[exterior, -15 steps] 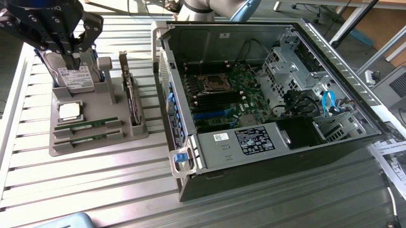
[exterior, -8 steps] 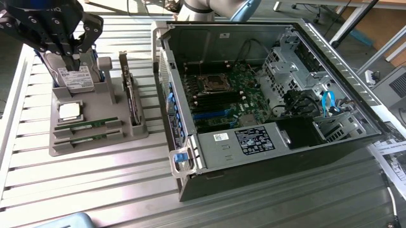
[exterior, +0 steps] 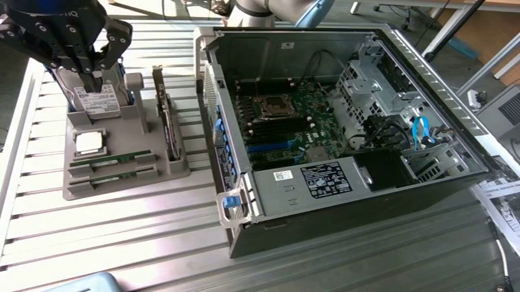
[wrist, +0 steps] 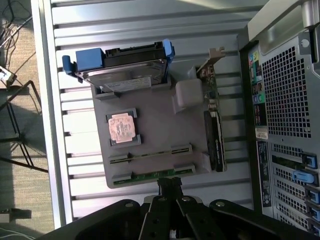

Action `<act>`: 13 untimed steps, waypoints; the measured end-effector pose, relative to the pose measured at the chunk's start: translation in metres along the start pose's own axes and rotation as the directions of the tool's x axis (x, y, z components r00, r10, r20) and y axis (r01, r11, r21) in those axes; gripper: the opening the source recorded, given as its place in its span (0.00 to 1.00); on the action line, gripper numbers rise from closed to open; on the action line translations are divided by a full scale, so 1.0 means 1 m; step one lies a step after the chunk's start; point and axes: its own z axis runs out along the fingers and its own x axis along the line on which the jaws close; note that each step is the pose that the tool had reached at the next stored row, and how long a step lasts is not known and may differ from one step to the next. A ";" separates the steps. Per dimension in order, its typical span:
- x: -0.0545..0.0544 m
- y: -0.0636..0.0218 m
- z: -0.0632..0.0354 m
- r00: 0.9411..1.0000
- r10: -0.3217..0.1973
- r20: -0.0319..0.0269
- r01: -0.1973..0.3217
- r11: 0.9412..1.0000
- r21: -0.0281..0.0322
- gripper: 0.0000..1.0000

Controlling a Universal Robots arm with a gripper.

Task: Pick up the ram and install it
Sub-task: 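Reach for the ram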

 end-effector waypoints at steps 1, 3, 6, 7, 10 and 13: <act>0.000 -0.0003 0.0000 1.000 0.000 0.000 0.000 1.000 0.000 0.11; 0.000 -0.0012 0.0000 1.000 0.000 0.000 0.000 1.000 0.000 0.11; 0.000 -0.0023 -0.0001 1.000 0.000 0.000 0.000 1.000 0.000 0.11; 0.000 -0.0027 -0.0001 1.000 0.000 0.000 0.000 1.000 0.000 0.11; 0.000 -0.0037 -0.0001 1.000 0.000 0.000 0.000 1.000 0.000 0.11; 0.000 -0.0047 -0.0002 1.000 0.000 0.000 0.000 1.000 0.000 0.11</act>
